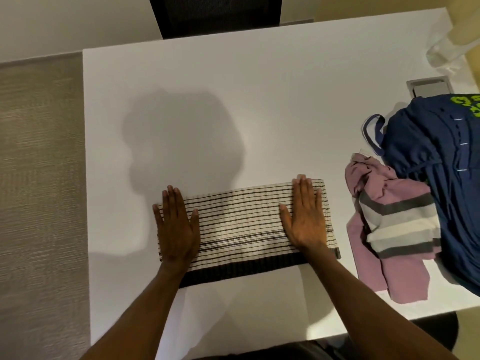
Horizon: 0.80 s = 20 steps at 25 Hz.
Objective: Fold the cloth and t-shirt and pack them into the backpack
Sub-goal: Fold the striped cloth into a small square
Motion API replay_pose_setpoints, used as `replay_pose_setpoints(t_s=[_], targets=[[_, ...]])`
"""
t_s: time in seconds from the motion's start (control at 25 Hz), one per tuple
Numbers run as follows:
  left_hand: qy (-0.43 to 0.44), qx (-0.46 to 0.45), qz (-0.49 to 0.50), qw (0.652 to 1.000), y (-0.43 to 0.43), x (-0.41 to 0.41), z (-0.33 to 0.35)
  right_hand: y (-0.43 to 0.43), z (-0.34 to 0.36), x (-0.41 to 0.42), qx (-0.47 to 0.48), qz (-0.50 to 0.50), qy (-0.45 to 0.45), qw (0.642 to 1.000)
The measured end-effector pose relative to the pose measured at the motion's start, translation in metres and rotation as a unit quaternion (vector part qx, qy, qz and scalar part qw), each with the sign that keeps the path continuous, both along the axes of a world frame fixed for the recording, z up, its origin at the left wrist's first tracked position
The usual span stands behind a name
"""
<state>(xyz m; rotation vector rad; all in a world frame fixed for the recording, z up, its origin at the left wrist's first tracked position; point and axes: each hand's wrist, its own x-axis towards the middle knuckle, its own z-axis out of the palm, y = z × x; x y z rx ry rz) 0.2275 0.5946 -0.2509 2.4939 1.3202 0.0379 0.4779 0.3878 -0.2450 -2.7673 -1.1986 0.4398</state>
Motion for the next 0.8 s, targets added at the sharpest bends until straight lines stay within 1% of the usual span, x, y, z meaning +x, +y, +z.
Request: replay_pose_setpoints(t_s=[0.04, 0.16, 0.2, 0.28, 0.36, 0.44, 0.52, 0.6, 0.72, 0.8], targets=[[-0.015, -0.005, -0.016, 1.000, -0.011, 0.009, 0.005, 0.009, 0.003, -0.016, 0.010, 0.021, 0.005, 1.000], [-0.060, -0.026, -0.089, 0.994, -0.053, 0.035, 0.010, 0.033, -0.002, -0.074, 0.046, 0.126, 0.001, 0.991], [-0.059, -0.031, -0.103, 0.992, -0.066, 0.038, 0.007, 0.037, -0.010, -0.092, 0.050, 0.151, -0.007, 0.987], [-0.039, -0.035, -0.091, 0.994, -0.080, 0.036, -0.002, 0.042, -0.020, -0.113, 0.030, 0.175, -0.014, 0.984], [-0.012, -0.035, -0.076, 0.996, -0.083, 0.022, -0.009, 0.034, -0.022, -0.116, 0.039, 0.165, -0.005, 0.985], [0.009, -0.021, -0.090, 0.996, -0.079, 0.005, -0.014, 0.018, -0.020, -0.108, 0.095, 0.147, 0.000, 0.985], [0.001, -0.017, -0.080, 0.997, -0.072, -0.008, -0.013, 0.000, -0.019, -0.092, 0.127, 0.127, -0.021, 0.984], [-0.005, -0.012, -0.052, 0.999, -0.065, -0.022, -0.012, -0.017, -0.019, -0.074, 0.099, 0.102, -0.034, 0.989], [-0.019, -0.012, -0.017, 1.000, -0.056, -0.044, -0.013, -0.044, -0.017, -0.044, 0.036, 0.034, -0.007, 0.999], [-0.023, -0.012, -0.007, 1.000, -0.054, -0.050, -0.013, -0.062, -0.014, -0.028, 0.032, -0.010, 0.015, 0.999]])
